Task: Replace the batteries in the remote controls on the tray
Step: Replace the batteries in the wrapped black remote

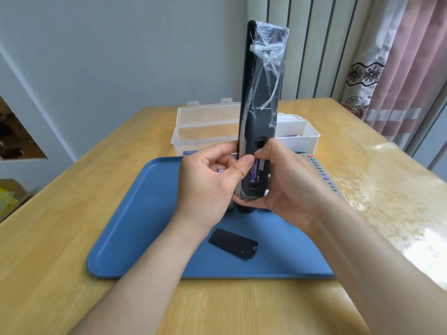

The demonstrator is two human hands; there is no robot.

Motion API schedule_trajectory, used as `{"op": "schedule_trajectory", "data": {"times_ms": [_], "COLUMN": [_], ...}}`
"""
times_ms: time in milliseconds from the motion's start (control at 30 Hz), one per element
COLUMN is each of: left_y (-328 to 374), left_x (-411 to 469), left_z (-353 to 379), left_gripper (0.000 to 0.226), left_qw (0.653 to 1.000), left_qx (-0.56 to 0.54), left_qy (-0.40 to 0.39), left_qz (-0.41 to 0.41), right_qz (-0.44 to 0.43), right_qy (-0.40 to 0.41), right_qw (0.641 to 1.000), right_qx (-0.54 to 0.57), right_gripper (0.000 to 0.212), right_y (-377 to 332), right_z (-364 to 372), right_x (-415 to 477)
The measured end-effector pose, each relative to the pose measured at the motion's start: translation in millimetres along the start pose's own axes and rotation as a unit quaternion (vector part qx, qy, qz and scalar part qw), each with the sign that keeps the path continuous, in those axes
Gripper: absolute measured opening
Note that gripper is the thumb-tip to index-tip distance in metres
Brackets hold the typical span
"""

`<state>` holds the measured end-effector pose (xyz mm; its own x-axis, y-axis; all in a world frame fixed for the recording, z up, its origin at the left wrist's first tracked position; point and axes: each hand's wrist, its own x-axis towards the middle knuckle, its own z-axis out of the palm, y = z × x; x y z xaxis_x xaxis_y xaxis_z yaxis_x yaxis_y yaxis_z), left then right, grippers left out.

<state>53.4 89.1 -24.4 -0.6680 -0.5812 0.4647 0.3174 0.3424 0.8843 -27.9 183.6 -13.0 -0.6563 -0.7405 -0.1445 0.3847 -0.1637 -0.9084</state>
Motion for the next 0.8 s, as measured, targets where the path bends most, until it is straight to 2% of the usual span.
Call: {"op": "schedule_trajectory", "data": {"times_ms": [67, 133, 200, 267, 300, 367, 433, 500, 567, 667, 733, 800], "left_y": [-0.3, 0.6, 4.6, 10.9, 14.1, 17.3, 18.6, 20.0, 21.3, 23.6, 23.3, 21.1], "left_x": [0.6, 2.9, 5.8, 5.7, 6.4, 6.9, 8.9, 9.6, 7.3, 2.2, 1.4, 1.7], "left_z": [0.3, -4.7, -13.4, -20.9, -22.2, -23.1, -26.4, -30.8, -29.7, -15.6, -11.2, -10.7], "left_gripper": [0.03, 0.059, 0.079, 0.075, 0.069, 0.063, 0.06, 0.053, 0.039, 0.03, 0.026, 0.025], "left_qw": [0.999, 0.993, 0.96, 0.903, 0.882, 0.857, 0.856, 0.87, 0.904, 0.98, 0.995, 0.993], "left_qx": [0.033, 0.096, 0.226, 0.346, 0.384, 0.443, 0.461, 0.45, 0.398, 0.189, 0.053, -0.026], "left_qy": [0.014, 0.05, 0.064, 0.048, 0.036, 0.006, -0.025, -0.04, -0.028, -0.045, -0.078, -0.095], "left_qz": [0.01, 0.054, 0.151, 0.248, 0.27, 0.262, 0.233, 0.196, 0.153, 0.042, -0.026, -0.064], "right_qz": [-0.015, -0.057, -0.105, -0.143, -0.163, -0.202, -0.235, -0.248, -0.257, -0.234, -0.212, -0.2], "right_qy": [-0.007, -0.018, -0.036, -0.066, -0.084, -0.108, -0.095, -0.078, -0.055, -0.037, -0.051, -0.066], "right_qw": [0.999, 0.988, 0.958, 0.917, 0.898, 0.866, 0.863, 0.9, 0.928, 0.959, 0.971, 0.976], "right_qx": [-0.048, -0.141, -0.265, -0.366, -0.401, -0.445, -0.436, -0.349, -0.264, -0.158, -0.095, -0.063], "right_gripper": [0.018, 0.012, 0.024, 0.033, 0.034, 0.028, 0.026, 0.023, 0.016, 0.011, 0.013, 0.014], "right_y": [-3.7, -10.3, -16.2, -20.6, -23.6, -28.6, -35.2, -38.8, -37.5, -32.0, -29.0, -26.9], "right_z": [-1.4, -8.1, -18.2, -23.9, -24.9, -23.1, -21.4, -20.1, -18.2, -12.6, -5.7, 0.4], "right_x": [-2.6, -5.7, -7.0, -8.1, -9.3, -12.9, -15.9, -18.6, -19.2, -17.1, -16.7, -17.6]}}
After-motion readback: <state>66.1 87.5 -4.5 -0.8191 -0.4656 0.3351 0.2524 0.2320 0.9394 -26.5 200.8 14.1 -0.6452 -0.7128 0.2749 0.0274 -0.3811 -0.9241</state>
